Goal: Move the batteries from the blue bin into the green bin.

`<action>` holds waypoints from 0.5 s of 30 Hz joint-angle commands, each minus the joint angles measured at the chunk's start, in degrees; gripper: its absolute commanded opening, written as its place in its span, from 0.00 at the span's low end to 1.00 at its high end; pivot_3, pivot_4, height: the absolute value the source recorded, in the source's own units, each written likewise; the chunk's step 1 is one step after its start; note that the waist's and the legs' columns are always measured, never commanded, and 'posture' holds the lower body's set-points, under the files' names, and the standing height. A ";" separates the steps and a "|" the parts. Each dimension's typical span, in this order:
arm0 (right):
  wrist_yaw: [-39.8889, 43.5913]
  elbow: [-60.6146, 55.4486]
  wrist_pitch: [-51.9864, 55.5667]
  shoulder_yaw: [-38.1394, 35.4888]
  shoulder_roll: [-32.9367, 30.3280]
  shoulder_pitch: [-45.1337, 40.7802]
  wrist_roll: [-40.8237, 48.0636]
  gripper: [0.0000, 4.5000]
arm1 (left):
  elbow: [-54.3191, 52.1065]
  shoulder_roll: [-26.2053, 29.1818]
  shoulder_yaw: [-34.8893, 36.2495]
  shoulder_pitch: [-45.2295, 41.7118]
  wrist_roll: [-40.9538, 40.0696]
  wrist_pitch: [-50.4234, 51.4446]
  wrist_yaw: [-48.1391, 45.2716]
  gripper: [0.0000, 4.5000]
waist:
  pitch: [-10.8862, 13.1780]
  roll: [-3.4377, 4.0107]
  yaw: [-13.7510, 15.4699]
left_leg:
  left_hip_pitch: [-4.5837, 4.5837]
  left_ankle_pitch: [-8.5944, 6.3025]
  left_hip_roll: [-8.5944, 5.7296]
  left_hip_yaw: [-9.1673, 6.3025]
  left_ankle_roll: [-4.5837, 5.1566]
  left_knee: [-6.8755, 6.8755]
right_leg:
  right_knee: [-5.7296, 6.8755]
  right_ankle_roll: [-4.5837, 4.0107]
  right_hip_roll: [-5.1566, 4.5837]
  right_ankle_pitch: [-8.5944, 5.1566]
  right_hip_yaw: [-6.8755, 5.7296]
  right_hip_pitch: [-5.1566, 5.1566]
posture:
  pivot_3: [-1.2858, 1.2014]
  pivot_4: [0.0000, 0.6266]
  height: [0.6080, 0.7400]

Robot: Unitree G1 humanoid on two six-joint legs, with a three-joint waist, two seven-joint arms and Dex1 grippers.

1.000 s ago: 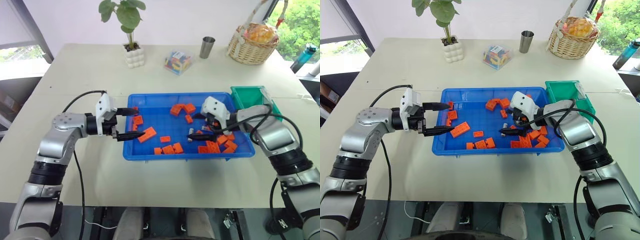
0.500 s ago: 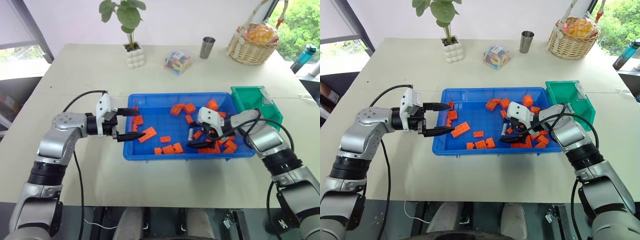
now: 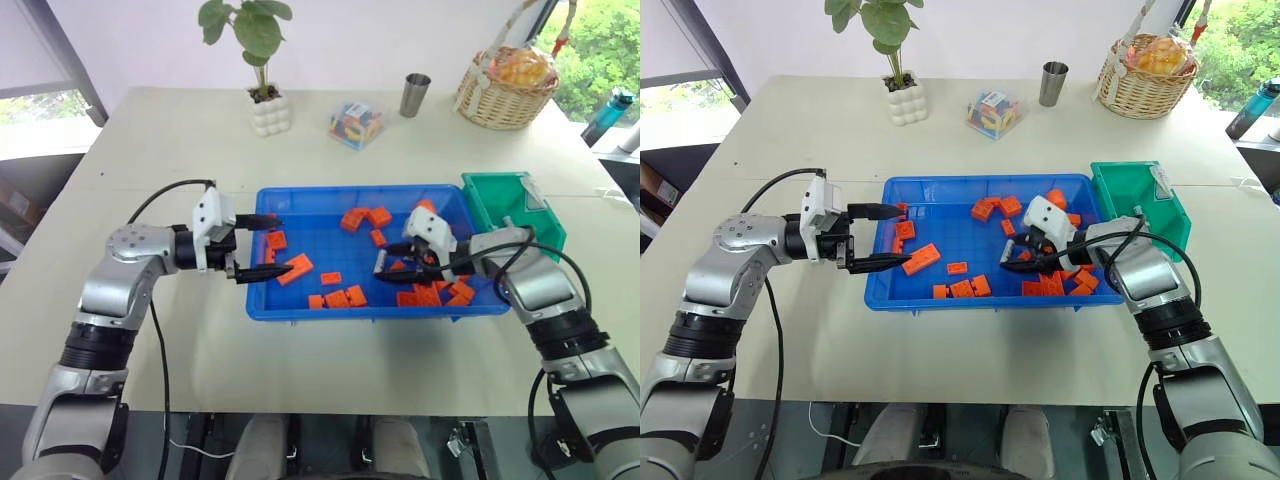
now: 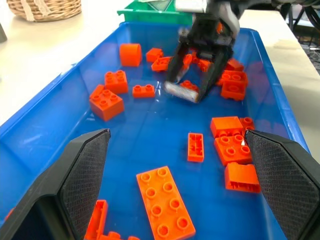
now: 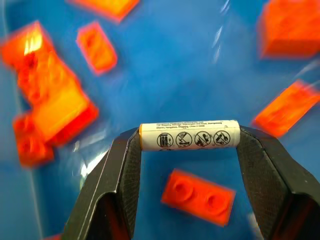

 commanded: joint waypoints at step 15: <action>-30.52 -12.76 22.58 -26.49 -6.50 8.87 -4.30 0.73 | 0.78 -0.43 -0.83 -0.28 0.92 -2.63 -0.33 1.00 | -0.01 0.00 1.03 | 0.01 0.00 -0.01 0.11 0.00 -0.01 | -0.01 0.01 -0.03 0.00 0.02 -0.01 | 0.52 0.24 0.53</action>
